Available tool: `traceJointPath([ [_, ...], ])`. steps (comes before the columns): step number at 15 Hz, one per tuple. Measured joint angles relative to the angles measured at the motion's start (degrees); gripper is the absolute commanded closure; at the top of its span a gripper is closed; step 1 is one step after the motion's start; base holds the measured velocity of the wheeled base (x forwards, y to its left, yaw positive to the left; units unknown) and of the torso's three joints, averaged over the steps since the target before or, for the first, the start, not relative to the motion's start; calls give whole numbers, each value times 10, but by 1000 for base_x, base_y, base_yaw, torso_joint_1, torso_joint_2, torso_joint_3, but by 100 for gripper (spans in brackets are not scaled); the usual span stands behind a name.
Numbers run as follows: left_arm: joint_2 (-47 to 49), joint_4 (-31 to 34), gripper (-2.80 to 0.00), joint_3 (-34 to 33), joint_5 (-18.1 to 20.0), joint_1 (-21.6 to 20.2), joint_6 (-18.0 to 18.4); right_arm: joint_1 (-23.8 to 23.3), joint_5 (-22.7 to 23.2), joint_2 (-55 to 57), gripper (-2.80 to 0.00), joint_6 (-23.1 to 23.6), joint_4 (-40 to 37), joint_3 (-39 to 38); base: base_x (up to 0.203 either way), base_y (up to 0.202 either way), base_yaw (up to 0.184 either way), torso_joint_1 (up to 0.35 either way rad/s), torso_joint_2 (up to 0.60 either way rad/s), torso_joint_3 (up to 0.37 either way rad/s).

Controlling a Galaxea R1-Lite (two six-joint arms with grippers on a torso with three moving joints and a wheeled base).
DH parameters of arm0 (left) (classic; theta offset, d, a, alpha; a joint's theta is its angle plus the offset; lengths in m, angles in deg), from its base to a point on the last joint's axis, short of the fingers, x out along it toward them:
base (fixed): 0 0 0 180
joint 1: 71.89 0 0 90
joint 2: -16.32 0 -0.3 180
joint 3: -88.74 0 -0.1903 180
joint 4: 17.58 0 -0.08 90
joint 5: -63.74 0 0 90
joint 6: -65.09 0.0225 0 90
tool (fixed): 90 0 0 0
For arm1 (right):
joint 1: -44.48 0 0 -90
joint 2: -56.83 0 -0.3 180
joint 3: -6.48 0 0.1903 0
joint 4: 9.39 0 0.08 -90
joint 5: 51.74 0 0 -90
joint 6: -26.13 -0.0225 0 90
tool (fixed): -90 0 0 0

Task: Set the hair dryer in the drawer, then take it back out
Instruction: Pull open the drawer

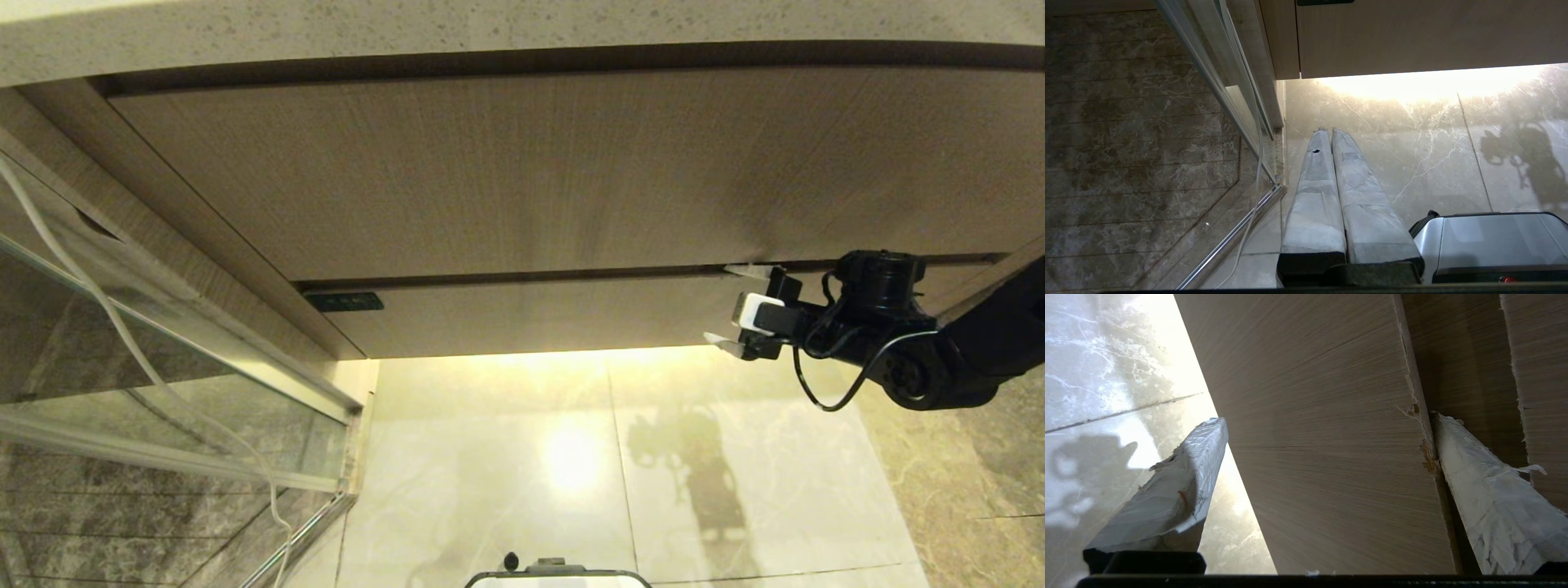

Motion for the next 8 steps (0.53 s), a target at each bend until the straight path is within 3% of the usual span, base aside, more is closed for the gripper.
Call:
traceJointPath([
  [8, 0, 0, 0, 0, 0, 0, 0, -4, -36, 5, -280, 4, -97, 22, 0, 0, 0, 0, 0, 0],
])
